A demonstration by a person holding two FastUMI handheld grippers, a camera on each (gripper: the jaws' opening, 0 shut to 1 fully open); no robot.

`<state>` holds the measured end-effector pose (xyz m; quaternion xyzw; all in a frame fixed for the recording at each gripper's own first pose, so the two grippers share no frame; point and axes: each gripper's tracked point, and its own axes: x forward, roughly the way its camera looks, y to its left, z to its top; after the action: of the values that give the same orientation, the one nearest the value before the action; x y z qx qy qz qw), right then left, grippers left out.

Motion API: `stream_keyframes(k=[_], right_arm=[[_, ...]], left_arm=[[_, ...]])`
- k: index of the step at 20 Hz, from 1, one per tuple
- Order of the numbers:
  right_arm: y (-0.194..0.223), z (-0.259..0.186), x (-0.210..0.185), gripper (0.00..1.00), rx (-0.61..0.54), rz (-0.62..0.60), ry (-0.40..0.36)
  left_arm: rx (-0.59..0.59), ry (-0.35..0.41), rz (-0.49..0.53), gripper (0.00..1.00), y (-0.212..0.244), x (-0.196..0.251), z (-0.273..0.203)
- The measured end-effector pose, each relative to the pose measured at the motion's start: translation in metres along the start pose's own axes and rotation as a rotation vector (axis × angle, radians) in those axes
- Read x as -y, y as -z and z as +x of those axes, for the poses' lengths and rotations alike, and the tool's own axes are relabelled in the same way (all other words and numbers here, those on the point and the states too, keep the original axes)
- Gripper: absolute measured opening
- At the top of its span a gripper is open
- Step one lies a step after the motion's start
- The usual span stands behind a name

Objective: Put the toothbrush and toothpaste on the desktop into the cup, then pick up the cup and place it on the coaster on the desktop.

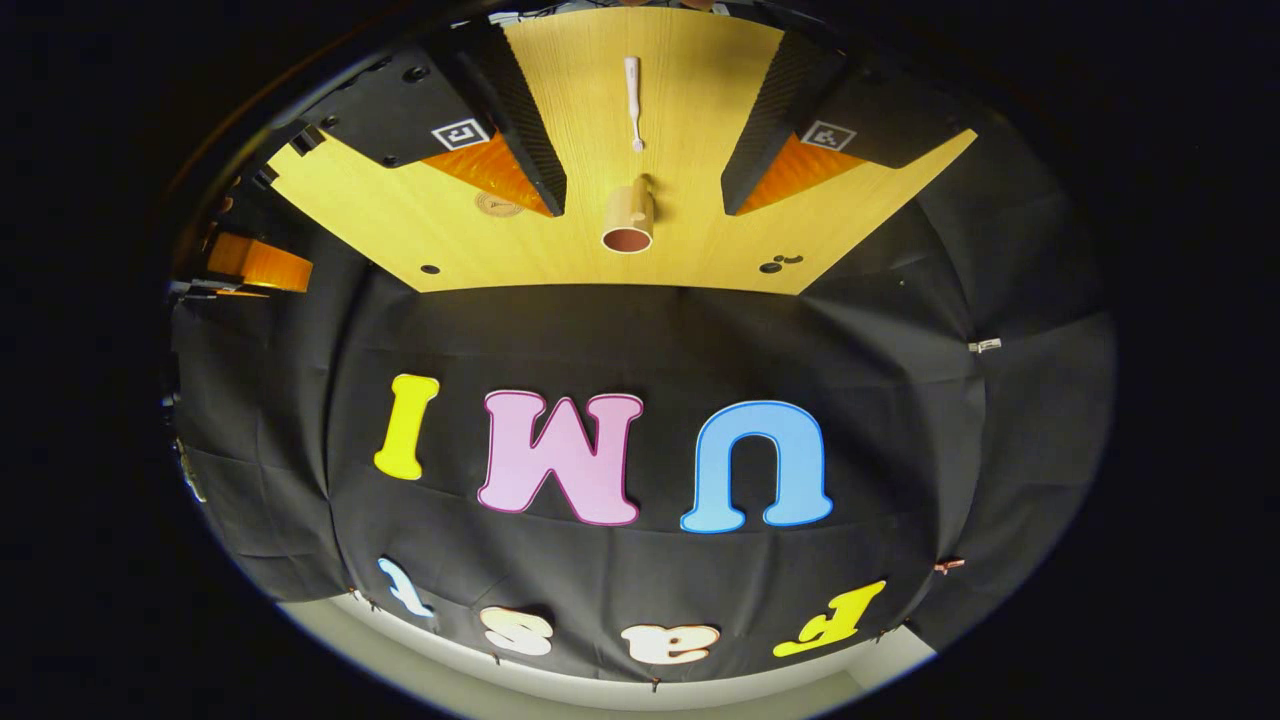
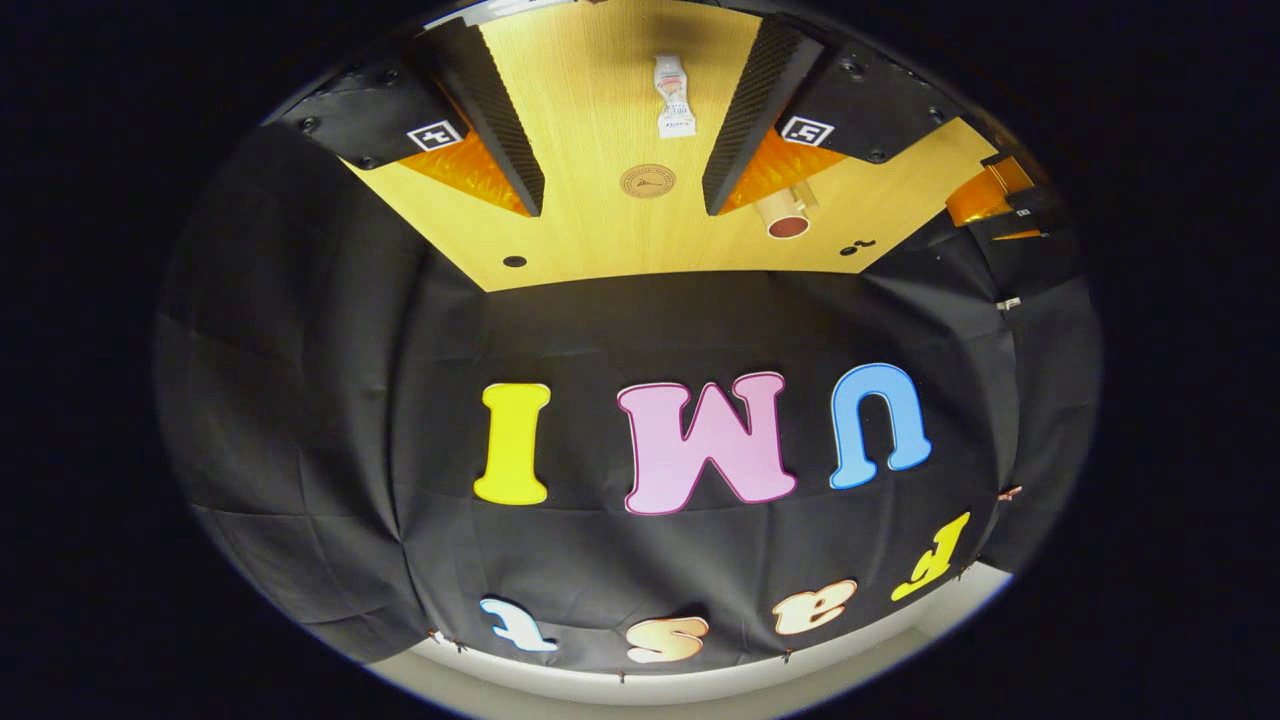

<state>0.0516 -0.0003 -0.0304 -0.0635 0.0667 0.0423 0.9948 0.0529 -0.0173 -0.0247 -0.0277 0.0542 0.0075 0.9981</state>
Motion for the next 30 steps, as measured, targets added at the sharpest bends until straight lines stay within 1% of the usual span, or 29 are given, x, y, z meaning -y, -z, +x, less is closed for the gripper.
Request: stream_keyframes(k=[2,4,6,10,14,17,18,19,23,26,30], right_arm=[[0.004,0.01,-0.004,0.98,-0.012,-0.014,-0.017],[0.017,0.021,-0.009,0.98,-0.053,-0.033,-0.032],[0.03,0.03,-0.015,0.98,-0.092,-0.058,-0.048],[0.057,0.048,-0.033,0.98,-0.165,-0.084,-0.114],[0.106,0.064,-0.045,0.98,-0.299,-0.094,-0.15],[0.141,0.074,-0.049,0.99,-0.383,-0.114,-0.167],[0.152,0.077,-0.05,0.98,-0.406,-0.126,-0.174],[0.164,0.08,-0.05,0.98,-0.431,-0.14,-0.179],[0.207,0.093,-0.048,0.98,-0.53,-0.185,-0.187],[0.237,0.102,-0.051,0.98,-0.599,-0.193,-0.186],[0.262,0.111,-0.051,0.98,-0.66,-0.209,-0.179]], left_arm=[[-0.018,-0.012,-0.018,0.97,0.007,0.0,0.001],[-0.038,-0.027,-0.028,0.97,0.013,-0.001,0.005],[-0.064,-0.053,-0.015,0.97,0.022,-0.005,0.006],[-0.115,-0.082,0.0,0.97,0.041,-0.008,0.006],[-0.184,-0.116,0.027,0.97,0.065,-0.014,0.006],[-0.221,-0.139,0.005,0.97,0.08,-0.019,0.002],[-0.235,-0.15,-0.002,0.93,0.087,-0.023,0.001],[-0.248,-0.159,-0.006,0.97,0.091,-0.024,0.0],[-0.298,-0.189,-0.008,0.97,0.111,-0.03,-0.006],[-0.329,-0.185,-0.031,0.97,0.122,-0.027,-0.007],[-0.356,-0.19,-0.023,0.97,0.133,-0.026,-0.007]])
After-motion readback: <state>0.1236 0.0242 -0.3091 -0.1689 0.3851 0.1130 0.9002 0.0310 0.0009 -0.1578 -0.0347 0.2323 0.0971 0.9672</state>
